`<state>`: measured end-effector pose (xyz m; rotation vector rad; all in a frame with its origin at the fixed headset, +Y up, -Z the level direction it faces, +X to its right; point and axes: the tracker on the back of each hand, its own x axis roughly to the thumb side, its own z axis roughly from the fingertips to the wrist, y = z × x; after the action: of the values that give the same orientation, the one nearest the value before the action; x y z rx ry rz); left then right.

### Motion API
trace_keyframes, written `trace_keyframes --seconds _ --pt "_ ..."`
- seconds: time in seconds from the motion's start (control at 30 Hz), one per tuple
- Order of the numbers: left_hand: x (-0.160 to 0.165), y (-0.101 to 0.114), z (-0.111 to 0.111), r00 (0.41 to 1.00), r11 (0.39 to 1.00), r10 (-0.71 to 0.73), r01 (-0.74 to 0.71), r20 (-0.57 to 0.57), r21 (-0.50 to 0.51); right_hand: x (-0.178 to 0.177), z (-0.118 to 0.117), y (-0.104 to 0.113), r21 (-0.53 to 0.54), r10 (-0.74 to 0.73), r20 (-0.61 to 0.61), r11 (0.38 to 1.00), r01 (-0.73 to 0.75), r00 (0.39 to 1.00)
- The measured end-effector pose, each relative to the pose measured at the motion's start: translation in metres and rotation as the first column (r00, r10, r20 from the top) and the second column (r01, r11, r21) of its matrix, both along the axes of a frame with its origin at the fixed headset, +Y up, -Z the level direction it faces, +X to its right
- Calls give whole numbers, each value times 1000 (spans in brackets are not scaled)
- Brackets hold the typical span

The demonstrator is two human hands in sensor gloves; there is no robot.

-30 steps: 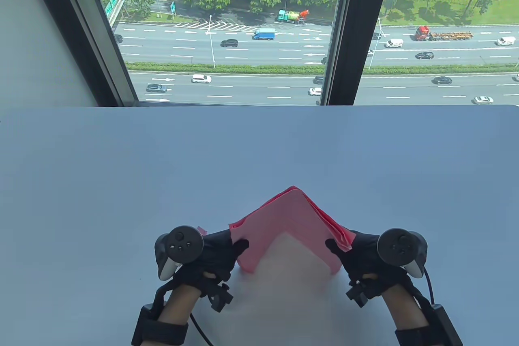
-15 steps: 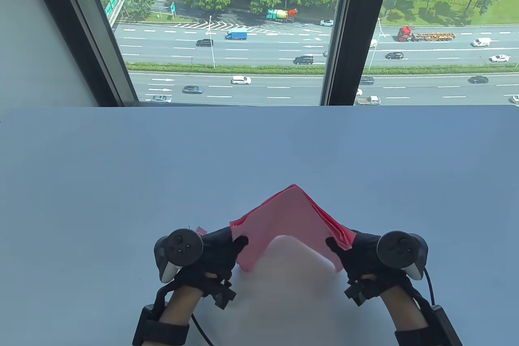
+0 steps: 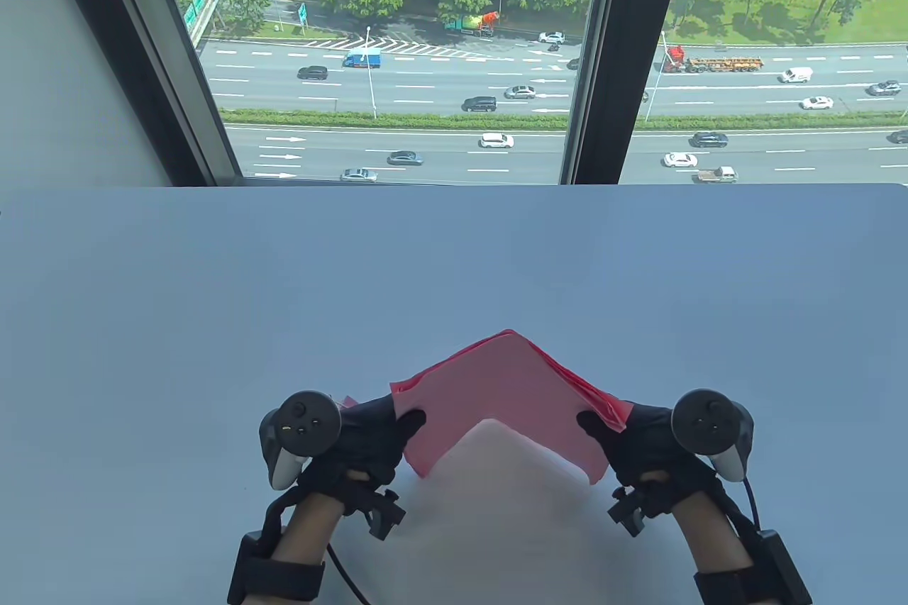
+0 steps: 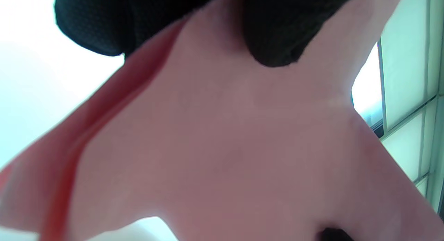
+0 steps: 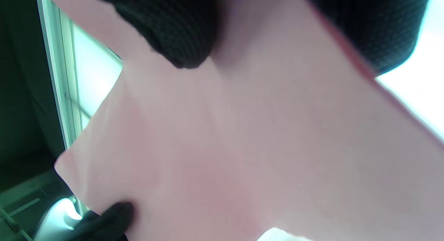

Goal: Clip paper with binder clip (Left hand to clip)

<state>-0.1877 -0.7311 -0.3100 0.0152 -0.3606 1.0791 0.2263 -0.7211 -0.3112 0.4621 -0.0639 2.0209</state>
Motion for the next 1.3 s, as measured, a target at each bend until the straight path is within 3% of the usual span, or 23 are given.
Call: trace_keyframes --seconds 0.2,0.4,0.53,0.8,1.07,1.3 --pt "-10 4 -2 991 991 127 -125 39 -54 9 -5 -1 -129 -127 -80 985 117 989" --pt "-11 -4 -5 982 973 130 -101 134 -208 12 -7 -4 -193 -136 -116 975 112 984" --pt "-10 -6 -7 980 973 87 -44 181 -228 13 -8 -5 -196 -99 -95 977 79 991" --pt "-20 -3 -6 986 970 168 -161 23 -183 21 -7 -6 -143 -72 61 986 80 996" --pt "-28 -4 -5 939 928 333 -342 -87 -146 28 -5 -6 -85 -103 197 989 122 975" --pt "-22 -4 -3 888 878 453 -459 -72 -132 19 -5 -14 -160 -164 162 969 190 973"
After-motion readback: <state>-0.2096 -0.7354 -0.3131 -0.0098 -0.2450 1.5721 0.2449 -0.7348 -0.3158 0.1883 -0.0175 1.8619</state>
